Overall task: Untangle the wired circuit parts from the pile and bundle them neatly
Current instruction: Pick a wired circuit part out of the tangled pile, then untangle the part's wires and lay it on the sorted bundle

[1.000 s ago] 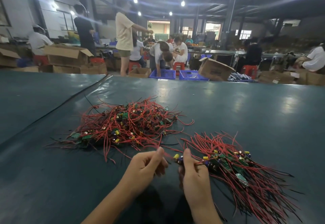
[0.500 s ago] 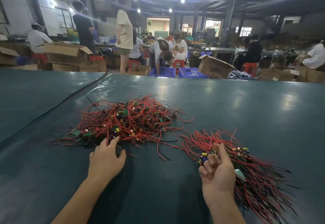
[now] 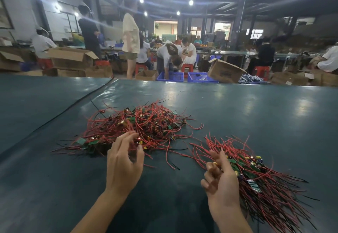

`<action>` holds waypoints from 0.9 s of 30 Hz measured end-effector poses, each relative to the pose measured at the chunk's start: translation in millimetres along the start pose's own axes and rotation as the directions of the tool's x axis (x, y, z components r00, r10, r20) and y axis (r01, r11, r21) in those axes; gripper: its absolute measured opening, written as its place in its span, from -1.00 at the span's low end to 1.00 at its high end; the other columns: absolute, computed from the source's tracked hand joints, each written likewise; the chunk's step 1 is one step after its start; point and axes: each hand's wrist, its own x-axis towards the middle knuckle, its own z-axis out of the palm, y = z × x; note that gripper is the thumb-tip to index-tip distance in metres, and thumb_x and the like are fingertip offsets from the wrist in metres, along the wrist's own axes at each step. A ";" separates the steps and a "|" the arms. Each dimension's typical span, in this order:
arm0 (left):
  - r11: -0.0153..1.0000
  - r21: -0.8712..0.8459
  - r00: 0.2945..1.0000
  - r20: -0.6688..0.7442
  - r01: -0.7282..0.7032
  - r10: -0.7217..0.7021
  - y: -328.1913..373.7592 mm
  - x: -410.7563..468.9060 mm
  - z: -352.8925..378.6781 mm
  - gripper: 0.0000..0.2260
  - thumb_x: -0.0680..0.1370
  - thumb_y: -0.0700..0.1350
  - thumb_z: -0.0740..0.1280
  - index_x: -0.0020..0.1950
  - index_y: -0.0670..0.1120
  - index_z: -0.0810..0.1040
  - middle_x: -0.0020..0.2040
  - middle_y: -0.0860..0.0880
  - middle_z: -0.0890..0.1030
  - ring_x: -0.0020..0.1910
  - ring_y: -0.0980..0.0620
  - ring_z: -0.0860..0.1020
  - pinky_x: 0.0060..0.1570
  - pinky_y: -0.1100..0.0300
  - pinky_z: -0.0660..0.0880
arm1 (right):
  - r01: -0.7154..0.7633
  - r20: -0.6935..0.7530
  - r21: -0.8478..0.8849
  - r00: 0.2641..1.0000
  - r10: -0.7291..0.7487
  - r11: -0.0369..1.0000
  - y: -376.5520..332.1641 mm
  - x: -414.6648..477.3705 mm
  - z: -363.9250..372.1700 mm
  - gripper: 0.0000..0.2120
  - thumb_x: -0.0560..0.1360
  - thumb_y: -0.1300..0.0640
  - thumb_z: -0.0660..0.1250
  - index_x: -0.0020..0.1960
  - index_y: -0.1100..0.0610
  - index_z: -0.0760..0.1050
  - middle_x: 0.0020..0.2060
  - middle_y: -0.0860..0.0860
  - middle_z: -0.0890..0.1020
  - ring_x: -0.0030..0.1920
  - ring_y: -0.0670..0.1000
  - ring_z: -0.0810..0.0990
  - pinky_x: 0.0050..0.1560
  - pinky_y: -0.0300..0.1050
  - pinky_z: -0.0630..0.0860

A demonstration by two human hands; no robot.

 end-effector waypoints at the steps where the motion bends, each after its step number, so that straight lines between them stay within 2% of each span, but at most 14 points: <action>1: 0.998 -0.032 0.999 0.005 -0.051 0.051 5.6 -2.7 0.5 -0.72 0.54 -0.10 0.27 0.22 -0.13 0.56 0.22 0.02 0.56 0.22 0.13 0.47 0.21 0.16 0.33 | -0.004 0.020 -0.031 1.000 0.004 1.000 2.4 0.0 0.8 -0.73 0.60 -0.06 0.24 0.01 0.13 0.55 -0.49 -0.05 0.40 -0.57 -0.12 0.20 -0.62 -0.26 0.16; 4: 0.974 -0.108 0.978 0.049 -0.198 0.204 19.9 -11.0 2.8 -0.70 0.53 -0.06 0.22 0.19 -0.10 0.59 0.20 0.08 0.57 0.21 0.20 0.48 0.18 0.15 0.40 | 0.021 0.091 -0.187 0.996 -0.004 0.982 8.4 -2.6 4.3 -0.67 0.53 -0.12 0.29 0.01 0.13 0.61 -0.44 -0.03 0.51 -0.53 -0.12 0.33 -0.59 -0.27 0.22; 8: 0.913 -0.148 0.906 0.141 -0.380 0.399 31.1 -19.6 8.3 -0.73 0.52 -0.12 0.25 0.15 -0.13 0.62 0.19 0.09 0.59 0.20 0.20 0.50 0.19 0.21 0.38 | 0.065 0.187 -0.369 0.982 0.006 0.927 12.8 -10.9 11.3 -0.54 0.26 -0.32 0.35 -0.07 -0.01 0.70 -0.20 -0.01 0.71 -0.34 -0.10 0.56 -0.47 -0.25 0.41; 10: 0.883 -0.160 0.871 0.161 -0.441 0.464 31.6 -22.1 9.5 -0.75 0.51 -0.15 0.26 0.12 -0.13 0.64 0.17 0.08 0.61 0.16 0.18 0.53 0.13 0.17 0.42 | 0.066 0.202 -0.395 0.979 0.016 0.916 13.0 -14.0 14.3 -0.56 0.21 -0.34 0.34 -0.10 -0.07 0.70 -0.14 -0.05 0.73 -0.30 -0.13 0.62 -0.43 -0.26 0.47; 14: 0.831 -0.204 0.828 0.129 -0.517 0.547 28.5 -22.6 7.8 -0.83 0.49 -0.18 0.31 -0.02 -0.12 0.69 0.05 0.09 0.66 0.01 0.13 0.58 -0.01 0.11 0.47 | 0.033 0.137 -0.305 0.990 0.010 0.952 10.2 -13.3 14.5 -0.66 0.31 -0.26 0.33 -0.16 -0.05 0.71 -0.10 -0.03 0.73 -0.18 -0.05 0.64 -0.46 -0.22 0.46; 19: 0.794 -0.244 0.795 0.121 -0.557 0.594 23.7 -20.7 4.0 -0.89 0.41 -0.20 0.34 -0.20 -0.10 0.68 -0.09 0.11 0.66 -0.14 0.12 0.57 -0.11 0.10 0.45 | 0.029 0.104 -0.242 0.995 -0.004 0.970 7.9 -13.5 14.7 -0.69 0.32 -0.20 0.38 -0.25 0.02 0.69 -0.09 -0.02 0.73 -0.18 -0.09 0.67 -0.50 -0.21 0.47; 22: 0.805 -0.234 0.799 0.148 -0.545 0.583 20.8 -19.9 3.6 -0.89 0.39 -0.19 0.33 -0.27 -0.09 0.65 -0.19 0.11 0.64 -0.19 0.14 0.54 -0.13 0.11 0.44 | 0.026 0.037 -0.162 0.999 -0.020 0.986 5.7 -12.1 11.1 -0.73 0.33 -0.11 0.44 -0.14 0.06 0.54 -0.13 0.06 0.73 -0.24 -0.06 0.69 -0.53 -0.23 0.47; 24: 0.821 -0.209 0.813 0.146 -0.531 0.563 18.2 -19.4 4.0 -0.88 0.38 -0.19 0.32 -0.31 -0.09 0.63 -0.23 0.11 0.63 -0.22 0.14 0.53 -0.14 0.11 0.44 | 0.045 0.000 -0.153 0.999 -0.045 0.987 5.3 -10.3 7.9 -0.77 0.40 -0.04 0.44 -0.13 0.02 0.42 -0.14 0.08 0.74 -0.29 -0.07 0.68 -0.53 -0.24 0.46; 27: 0.864 -0.123 0.854 0.139 -0.487 0.501 15.4 -16.6 5.4 -0.87 0.38 -0.16 0.29 -0.31 -0.07 0.62 -0.24 0.12 0.63 -0.22 0.11 0.56 -0.11 0.07 0.44 | 0.046 0.018 -0.149 0.999 -0.044 0.988 7.9 -9.1 8.1 -0.73 0.40 0.01 0.45 0.00 0.01 0.41 -0.12 0.06 0.74 -0.32 -0.08 0.66 -0.55 -0.27 0.43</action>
